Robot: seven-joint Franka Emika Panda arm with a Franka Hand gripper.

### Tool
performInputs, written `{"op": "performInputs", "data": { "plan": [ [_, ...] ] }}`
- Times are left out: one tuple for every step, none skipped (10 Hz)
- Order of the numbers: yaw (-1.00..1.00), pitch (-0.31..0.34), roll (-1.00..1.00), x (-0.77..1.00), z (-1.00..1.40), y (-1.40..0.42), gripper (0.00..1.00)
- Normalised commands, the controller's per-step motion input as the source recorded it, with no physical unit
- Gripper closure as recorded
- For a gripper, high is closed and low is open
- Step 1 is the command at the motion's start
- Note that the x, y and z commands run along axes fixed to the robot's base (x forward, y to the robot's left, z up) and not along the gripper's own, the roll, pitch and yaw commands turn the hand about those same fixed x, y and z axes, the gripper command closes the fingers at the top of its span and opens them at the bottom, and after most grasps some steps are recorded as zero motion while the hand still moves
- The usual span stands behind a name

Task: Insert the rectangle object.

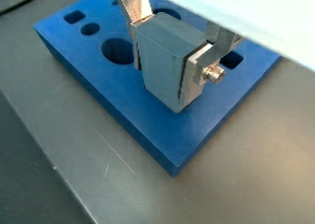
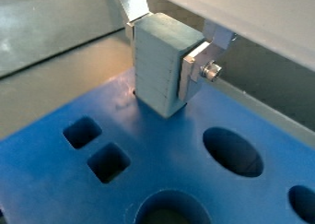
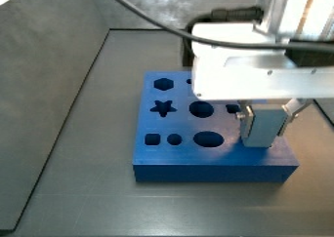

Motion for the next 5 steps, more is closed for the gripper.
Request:
{"op": "performInputs", "data": {
  "plan": [
    [0.00,-0.014,-0.01,0.05,-0.31,0.00,1.00],
    [0.00,-0.017,-0.02,0.06,-0.32,0.00,1.00],
    [0.00,-0.031,-0.04,0.01,-0.32,0.00,1.00],
    [-0.07,-0.027,-0.16,0.00,-0.19,0.00,1.00],
    [0.00,0.000,0.00,0.00,0.00,0.00,1.00]
  ]
}}
